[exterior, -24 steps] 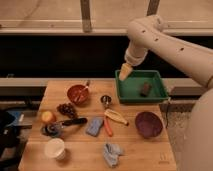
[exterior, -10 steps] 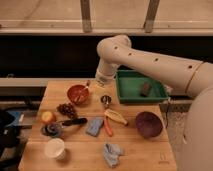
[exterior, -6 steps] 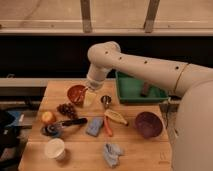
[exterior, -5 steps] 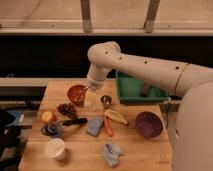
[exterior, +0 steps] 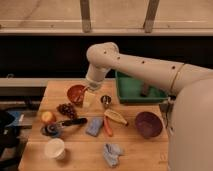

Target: Place brush in metal cup

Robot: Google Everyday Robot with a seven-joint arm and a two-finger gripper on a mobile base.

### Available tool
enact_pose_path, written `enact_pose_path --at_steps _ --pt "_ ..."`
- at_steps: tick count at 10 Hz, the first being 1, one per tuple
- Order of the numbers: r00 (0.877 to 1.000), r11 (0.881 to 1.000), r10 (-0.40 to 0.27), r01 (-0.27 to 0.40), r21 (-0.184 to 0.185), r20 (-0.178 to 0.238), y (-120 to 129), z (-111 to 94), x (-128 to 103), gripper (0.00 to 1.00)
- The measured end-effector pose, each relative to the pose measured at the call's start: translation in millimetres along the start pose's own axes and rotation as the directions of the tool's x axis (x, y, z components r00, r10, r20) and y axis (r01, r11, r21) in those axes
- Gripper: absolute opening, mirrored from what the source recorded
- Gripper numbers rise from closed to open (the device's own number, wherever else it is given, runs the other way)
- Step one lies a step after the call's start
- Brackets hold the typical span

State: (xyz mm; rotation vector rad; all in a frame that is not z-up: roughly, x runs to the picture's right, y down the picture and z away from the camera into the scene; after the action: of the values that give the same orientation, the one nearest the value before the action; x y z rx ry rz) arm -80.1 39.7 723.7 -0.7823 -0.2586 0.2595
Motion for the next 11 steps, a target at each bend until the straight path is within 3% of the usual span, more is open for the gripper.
enact_pose_path --at_steps 3,5,7,11 --pt "1.0 0.997 -0.019 0.02 -0.074 0.017 7 42 -13 0.8" --pt "0.997 0.993 -0.048 0.054 -0.103 0.059 18 57 -25 0.8" --pt "0.983 0.983 -0.147 0.158 -0.095 0.113 34 59 -38 0.8" --pt "0.979 0.98 -0.165 0.176 -0.093 0.119 37 60 -41 0.8"
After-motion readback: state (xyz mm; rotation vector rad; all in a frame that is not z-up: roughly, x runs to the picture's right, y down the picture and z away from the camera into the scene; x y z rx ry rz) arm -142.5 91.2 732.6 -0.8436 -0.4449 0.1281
